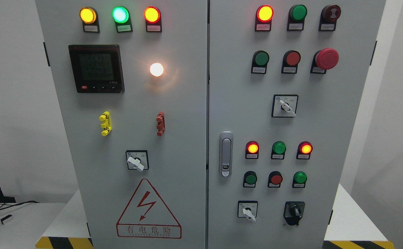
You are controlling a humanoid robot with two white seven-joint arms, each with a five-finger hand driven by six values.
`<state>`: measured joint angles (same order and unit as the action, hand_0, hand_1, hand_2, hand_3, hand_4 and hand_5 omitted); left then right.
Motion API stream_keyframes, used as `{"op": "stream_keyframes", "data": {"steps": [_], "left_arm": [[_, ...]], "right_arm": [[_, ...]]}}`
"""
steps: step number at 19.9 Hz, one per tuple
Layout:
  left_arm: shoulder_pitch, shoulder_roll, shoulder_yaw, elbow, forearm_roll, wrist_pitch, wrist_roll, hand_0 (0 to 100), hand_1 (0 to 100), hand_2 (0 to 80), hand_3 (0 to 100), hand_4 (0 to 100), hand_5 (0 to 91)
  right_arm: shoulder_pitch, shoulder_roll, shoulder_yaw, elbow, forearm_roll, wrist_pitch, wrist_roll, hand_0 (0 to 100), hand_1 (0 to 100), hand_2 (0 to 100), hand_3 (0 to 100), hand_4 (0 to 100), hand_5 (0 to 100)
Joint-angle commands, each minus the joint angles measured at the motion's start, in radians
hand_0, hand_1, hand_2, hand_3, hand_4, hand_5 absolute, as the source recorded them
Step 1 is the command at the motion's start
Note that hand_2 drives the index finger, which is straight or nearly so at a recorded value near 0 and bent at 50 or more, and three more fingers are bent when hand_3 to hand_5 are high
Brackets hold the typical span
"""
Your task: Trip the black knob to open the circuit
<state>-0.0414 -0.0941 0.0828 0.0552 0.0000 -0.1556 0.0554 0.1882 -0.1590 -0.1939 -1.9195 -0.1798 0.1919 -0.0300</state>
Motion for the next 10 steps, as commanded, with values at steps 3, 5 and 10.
{"op": "stream_keyframes", "data": {"steps": [3, 5, 10], "left_arm": [[0.0, 0.001, 0.0, 0.0, -0.031, -0.001, 0.0, 12, 39, 0.0, 0, 0, 0.0], [0.0, 0.001, 0.0, 0.0, -0.031, -0.001, 0.0, 12, 39, 0.0, 0, 0, 0.0], [0.0, 0.001, 0.0, 0.0, -0.031, -0.001, 0.0, 12, 39, 0.0, 0, 0, 0.0]], "right_arm": [[-0.11, -0.002, -0.009, 0.057, -0.001, 0.015, 0.002, 20, 56, 48, 85, 78, 79], [-0.122, -0.004, -0.007, 0.072, -0.001, 0.017, 0.002, 20, 59, 50, 86, 79, 81], [-0.141, -0.004, 0.001, 0.096, 0.0, 0.017, 0.002, 25, 71, 51, 87, 80, 82]]}}
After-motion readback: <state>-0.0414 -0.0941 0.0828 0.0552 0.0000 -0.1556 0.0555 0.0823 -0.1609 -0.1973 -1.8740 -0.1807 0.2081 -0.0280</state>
